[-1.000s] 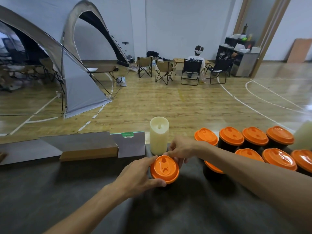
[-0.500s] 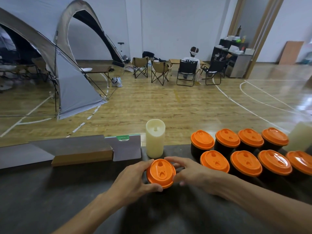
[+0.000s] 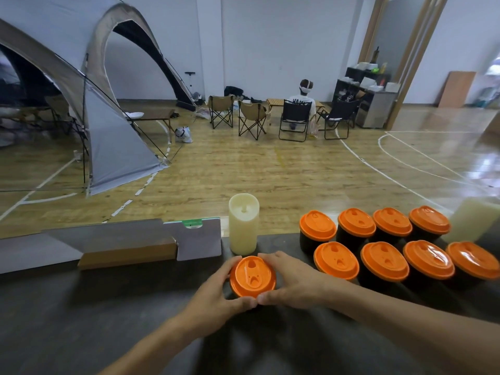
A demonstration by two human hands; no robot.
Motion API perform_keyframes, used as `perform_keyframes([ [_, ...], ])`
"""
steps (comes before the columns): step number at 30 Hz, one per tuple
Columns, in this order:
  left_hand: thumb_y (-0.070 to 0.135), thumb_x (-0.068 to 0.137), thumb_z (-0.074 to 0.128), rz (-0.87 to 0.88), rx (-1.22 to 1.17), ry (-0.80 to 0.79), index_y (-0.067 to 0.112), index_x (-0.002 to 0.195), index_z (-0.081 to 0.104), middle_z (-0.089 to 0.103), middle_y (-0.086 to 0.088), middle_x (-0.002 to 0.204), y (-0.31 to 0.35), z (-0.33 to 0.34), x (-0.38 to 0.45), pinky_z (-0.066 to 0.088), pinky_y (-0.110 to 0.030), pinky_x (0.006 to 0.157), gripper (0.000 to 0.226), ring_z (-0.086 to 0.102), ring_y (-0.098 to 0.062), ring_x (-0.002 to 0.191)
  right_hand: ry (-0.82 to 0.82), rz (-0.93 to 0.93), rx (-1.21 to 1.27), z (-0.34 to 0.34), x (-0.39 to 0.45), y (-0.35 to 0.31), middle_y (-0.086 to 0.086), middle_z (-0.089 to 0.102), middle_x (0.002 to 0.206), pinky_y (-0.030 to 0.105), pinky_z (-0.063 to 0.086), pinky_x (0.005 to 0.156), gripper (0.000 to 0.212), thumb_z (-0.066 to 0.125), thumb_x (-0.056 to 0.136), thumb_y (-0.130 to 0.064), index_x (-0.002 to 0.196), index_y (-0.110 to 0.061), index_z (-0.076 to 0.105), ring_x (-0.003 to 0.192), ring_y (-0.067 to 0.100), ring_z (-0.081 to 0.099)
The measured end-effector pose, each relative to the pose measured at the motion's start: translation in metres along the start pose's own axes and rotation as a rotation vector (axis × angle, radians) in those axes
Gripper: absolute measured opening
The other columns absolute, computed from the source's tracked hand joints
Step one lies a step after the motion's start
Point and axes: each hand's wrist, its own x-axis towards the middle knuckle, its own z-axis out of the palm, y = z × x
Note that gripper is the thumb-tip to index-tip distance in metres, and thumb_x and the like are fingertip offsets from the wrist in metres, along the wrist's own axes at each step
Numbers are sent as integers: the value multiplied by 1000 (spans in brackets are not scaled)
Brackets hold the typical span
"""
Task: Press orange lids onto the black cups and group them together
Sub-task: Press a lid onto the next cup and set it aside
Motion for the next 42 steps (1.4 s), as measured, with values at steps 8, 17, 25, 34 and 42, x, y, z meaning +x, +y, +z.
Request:
perform_keyframes([
  [8,10,52,83,-203,-499,201,33,142,45,57,4,129,7,29,4,44,-50,110,101,53,-22,124,-4,-43,-17,-5,-5,-4,-6,36,156,31,28,112,86,76,83,-45,152,-30,27,141,14,36],
  [17,10,90,69,-147,-297,63,33,136,56,68,11,123,13,-2,0,48,-38,106,54,60,-12,120,-26,-47,-61,-6,-5,-2,-2,30,160,36,24,117,85,72,87,-45,155,-29,23,147,18,28],
  [25,19,96,66,7,296,-193,17,103,70,74,2,105,41,-51,52,58,-37,92,8,71,-11,99,-45,-34,-64,-7,-3,0,-3,30,161,38,23,118,86,72,87,-46,155,-30,22,147,20,27],
  [34,37,94,67,1,433,-173,10,89,63,75,-5,90,49,-41,80,63,-31,72,28,74,-16,80,-51,-43,-99,-4,5,4,-3,32,160,40,28,119,86,73,86,-46,154,-29,23,146,19,31],
  [42,38,99,59,-34,362,4,15,98,66,73,-2,96,37,-27,63,60,-40,85,24,71,-15,88,-38,-49,-303,-5,6,0,1,31,160,43,27,120,89,70,84,-54,154,-24,25,147,20,29],
])
